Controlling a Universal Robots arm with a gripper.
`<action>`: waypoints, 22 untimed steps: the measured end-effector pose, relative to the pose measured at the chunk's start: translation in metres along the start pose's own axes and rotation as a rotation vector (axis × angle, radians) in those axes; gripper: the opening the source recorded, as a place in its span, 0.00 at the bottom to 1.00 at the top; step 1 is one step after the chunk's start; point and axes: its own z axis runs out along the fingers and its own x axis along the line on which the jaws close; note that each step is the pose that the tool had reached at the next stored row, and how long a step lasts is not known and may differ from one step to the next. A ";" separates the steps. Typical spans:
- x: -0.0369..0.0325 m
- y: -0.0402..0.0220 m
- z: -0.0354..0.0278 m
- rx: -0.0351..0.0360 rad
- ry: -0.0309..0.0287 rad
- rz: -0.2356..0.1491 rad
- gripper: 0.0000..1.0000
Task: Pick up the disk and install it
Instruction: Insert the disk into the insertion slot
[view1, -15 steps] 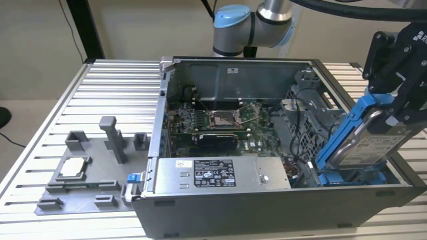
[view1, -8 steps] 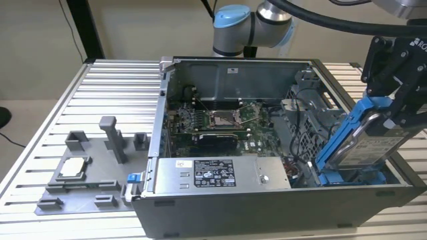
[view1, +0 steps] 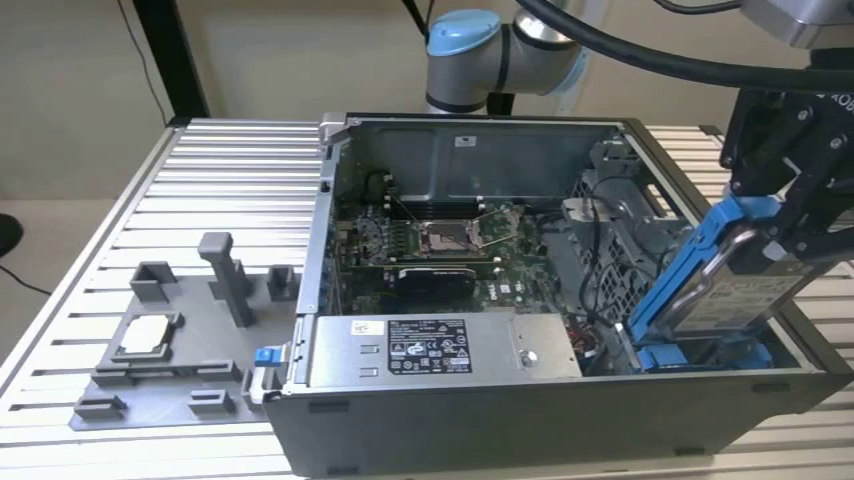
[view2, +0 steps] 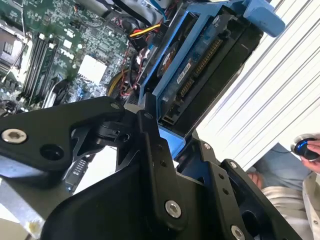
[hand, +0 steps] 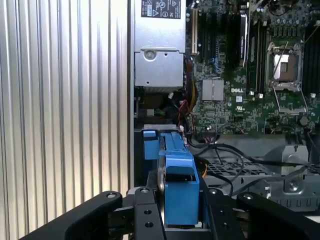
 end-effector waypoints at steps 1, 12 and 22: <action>0.0001 0.0000 0.0016 0.0000 -0.0001 0.000 0.00; 0.0014 -0.0004 0.0201 0.0001 -0.0002 0.001 0.00; 0.0024 -0.0007 0.0340 0.0003 0.0001 0.003 0.00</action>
